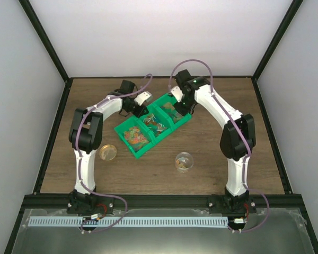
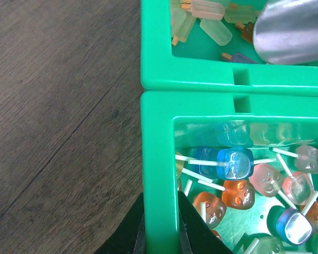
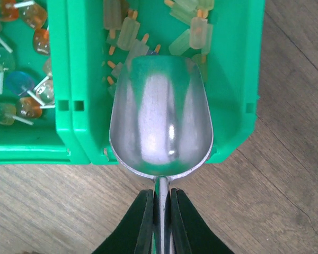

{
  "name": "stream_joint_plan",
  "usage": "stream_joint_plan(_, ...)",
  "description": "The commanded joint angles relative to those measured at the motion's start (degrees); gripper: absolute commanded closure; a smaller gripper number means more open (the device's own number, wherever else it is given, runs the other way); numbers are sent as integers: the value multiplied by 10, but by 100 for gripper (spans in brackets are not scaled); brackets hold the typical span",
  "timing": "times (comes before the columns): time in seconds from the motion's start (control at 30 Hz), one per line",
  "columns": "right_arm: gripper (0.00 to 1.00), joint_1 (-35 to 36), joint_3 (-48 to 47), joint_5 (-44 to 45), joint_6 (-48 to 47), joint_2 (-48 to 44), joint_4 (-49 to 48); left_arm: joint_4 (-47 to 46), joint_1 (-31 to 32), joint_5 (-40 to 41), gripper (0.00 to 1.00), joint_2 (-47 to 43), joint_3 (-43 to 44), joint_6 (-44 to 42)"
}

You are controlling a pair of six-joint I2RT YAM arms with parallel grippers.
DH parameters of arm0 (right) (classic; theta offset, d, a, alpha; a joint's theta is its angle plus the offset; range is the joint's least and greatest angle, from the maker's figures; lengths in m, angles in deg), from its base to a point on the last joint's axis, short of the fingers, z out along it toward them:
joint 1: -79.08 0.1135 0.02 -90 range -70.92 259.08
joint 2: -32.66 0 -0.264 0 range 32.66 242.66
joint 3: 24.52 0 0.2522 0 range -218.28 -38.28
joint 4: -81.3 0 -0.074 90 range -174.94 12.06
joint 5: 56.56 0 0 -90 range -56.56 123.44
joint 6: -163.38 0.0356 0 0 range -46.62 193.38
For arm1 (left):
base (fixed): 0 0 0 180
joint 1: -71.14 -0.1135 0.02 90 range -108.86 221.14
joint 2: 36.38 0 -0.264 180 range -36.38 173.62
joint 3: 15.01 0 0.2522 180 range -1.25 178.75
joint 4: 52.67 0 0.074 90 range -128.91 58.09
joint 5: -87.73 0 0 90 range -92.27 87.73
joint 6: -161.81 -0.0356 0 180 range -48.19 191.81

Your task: Pack the candies

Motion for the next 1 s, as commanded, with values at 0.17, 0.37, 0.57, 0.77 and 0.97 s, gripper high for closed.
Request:
stream_joint_plan(0.17,99,15,-50,36,-23,16,68,14,6,-29,96,15,13,-4)
stream_joint_plan(0.37,99,29,-28,41,4,52,43,12,6,-30,96,16,13,-8)
stream_joint_plan(0.57,99,29,12,66,14,69,-9,16,6,-31,96,15,15,-19)
stream_joint_plan(0.77,99,29,18,76,33,80,-40,22,6,-39,96,13,15,-36)
stream_joint_plan(0.97,99,29,47,77,64,83,-104,26,6,-52,96,13,13,-56)
